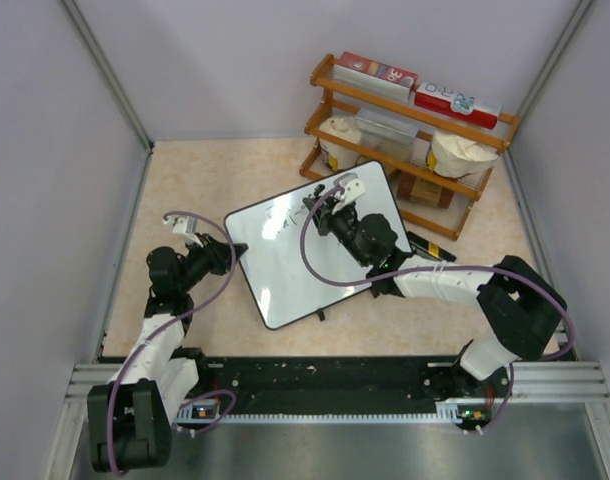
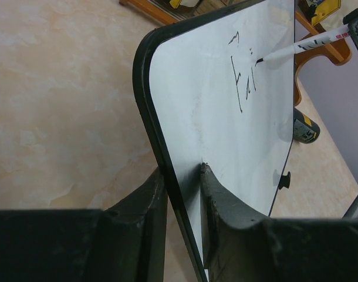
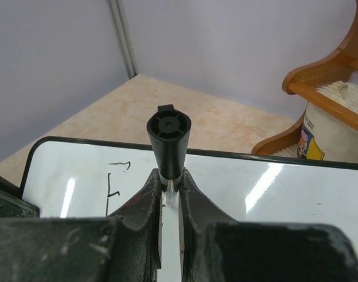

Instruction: Write a sentence on the whiteboard

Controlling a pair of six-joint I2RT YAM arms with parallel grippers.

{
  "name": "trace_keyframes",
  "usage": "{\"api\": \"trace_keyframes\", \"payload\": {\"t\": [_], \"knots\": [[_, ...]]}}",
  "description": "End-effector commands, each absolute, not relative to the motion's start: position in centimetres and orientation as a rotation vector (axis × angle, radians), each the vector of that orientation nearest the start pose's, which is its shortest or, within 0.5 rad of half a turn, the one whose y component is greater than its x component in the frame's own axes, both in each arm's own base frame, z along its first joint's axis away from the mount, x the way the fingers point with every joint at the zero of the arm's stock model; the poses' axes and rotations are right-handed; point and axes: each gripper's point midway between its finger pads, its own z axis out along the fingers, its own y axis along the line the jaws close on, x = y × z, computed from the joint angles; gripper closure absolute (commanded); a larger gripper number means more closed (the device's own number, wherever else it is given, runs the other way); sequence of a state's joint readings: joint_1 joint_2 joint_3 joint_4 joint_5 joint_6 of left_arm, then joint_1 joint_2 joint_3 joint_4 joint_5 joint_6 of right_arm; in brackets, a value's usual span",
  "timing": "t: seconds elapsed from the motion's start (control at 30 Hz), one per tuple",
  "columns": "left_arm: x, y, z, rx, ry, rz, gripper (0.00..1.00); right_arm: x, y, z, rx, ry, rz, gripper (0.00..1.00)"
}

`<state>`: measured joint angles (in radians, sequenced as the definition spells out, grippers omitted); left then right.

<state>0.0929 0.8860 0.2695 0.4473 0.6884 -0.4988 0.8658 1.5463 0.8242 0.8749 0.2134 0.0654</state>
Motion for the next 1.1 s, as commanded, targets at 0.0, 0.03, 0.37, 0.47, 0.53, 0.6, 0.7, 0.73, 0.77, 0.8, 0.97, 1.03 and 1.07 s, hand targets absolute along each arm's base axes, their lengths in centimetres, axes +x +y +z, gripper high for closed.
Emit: {"api": "trace_keyframes", "payload": {"t": [0.0,0.03,0.37,0.47,0.53,0.6,0.7,0.73,0.77,0.8,0.97,1.03,1.07], "knots": [[29.4,-8.7,14.9,0.034,1.772,-0.754,1.0,35.2,33.1,25.1,-0.334,1.414,0.568,1.0],[29.4,-8.7,14.9,0.035,1.771,-0.754,1.0,35.2,32.9,25.2,-0.326,1.415,0.566,1.0],[29.4,-8.8,14.8,0.04,1.774,-0.756,1.0,34.6,32.6,27.0,-0.31,1.378,0.618,1.0],[29.3,-8.9,14.9,0.049,1.771,-0.755,1.0,34.2,32.6,28.8,-0.298,1.339,0.655,1.0],[29.3,-8.9,14.9,0.052,1.771,-0.755,1.0,34.1,32.9,29.7,-0.296,1.323,0.671,1.0],[29.3,-8.9,14.9,0.06,1.772,-0.758,1.0,34.3,33.2,30.5,-0.295,1.308,0.68,1.0],[29.1,-9.0,14.9,0.072,1.772,-0.762,1.0,34.4,33.6,31.0,-0.3,1.298,0.688,1.0],[29.1,-9.1,14.9,0.073,1.772,-0.76,1.0,34.6,33.7,30.7,-0.304,1.306,0.685,1.0],[29.1,-9.0,15.0,0.072,1.769,-0.757,1.0,34.7,33.9,30.6,-0.307,1.31,0.684,1.0],[29.1,-9.0,14.9,0.073,1.771,-0.756,1.0,34.8,34.0,30.7,-0.306,1.309,0.688,1.0],[29.0,-9.0,15.0,0.074,1.765,-0.753,1.0,35.0,34.4,29.8,-0.309,1.321,0.692,1.0],[29.0,-9.0,15.0,0.076,1.763,-0.752,1.0,35.2,34.6,29.7,-0.309,1.328,0.687,1.0],[29.0,-9.0,15.0,0.079,1.762,-0.754,1.0,35.4,34.7,29.4,-0.309,1.338,0.683,1.0]]}}
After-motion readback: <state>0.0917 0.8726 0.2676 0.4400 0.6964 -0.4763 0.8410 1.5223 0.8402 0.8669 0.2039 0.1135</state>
